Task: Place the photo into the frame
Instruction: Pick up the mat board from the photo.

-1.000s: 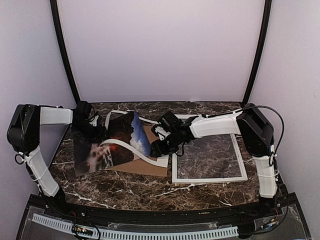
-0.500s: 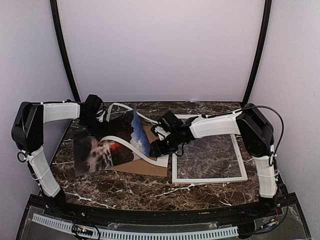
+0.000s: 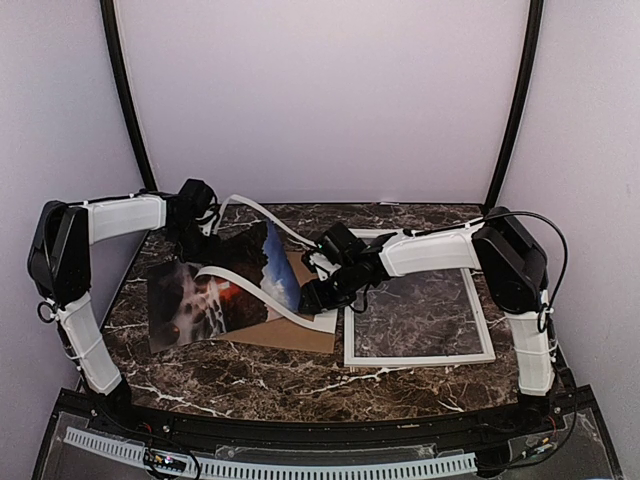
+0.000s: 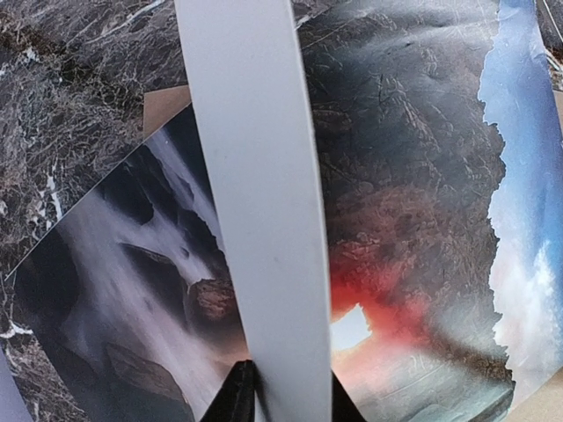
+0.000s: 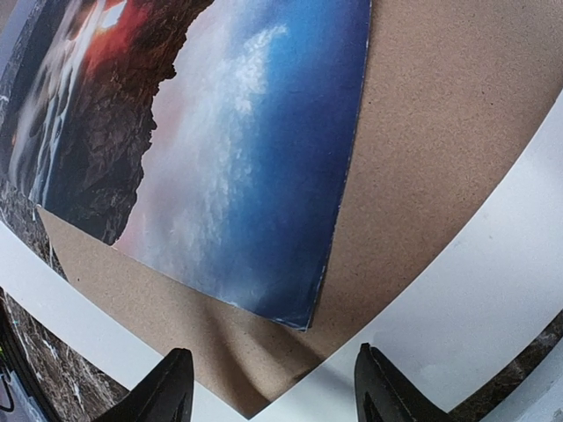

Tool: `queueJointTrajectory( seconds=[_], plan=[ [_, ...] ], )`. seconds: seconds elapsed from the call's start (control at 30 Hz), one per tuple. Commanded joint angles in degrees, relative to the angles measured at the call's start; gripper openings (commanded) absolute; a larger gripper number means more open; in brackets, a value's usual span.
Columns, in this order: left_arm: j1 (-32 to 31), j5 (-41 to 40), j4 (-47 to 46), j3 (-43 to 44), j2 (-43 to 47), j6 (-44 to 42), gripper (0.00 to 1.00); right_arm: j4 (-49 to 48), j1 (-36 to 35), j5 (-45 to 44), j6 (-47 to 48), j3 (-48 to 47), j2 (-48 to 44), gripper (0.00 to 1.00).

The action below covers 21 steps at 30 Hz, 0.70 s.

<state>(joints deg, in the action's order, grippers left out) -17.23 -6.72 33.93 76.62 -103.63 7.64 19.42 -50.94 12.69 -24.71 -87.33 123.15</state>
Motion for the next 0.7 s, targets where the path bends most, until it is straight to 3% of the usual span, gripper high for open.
queueJointTrajectory(
  seconds=[0.0, 0.33, 0.67],
  plan=[
    [-0.6, -2.3, 2.6, 2.7, -0.2, -1.3, 0.21, 1.3, 0.0, 1.0, 0.1, 0.5, 2.2, 0.64],
    [-0.8, -4.3, 3.9, 4.6, -0.3, -1.9, 0.2, 1.1, 0.0, 2.9, -0.8, -2.7, -1.7, 0.71],
    [-0.8, -6.2, 4.6, 6.9, 0.6, -3.0, 0.19, 2.6, 3.4, 2.0, -0.9, -5.5, -11.2, 0.75]
  ],
)
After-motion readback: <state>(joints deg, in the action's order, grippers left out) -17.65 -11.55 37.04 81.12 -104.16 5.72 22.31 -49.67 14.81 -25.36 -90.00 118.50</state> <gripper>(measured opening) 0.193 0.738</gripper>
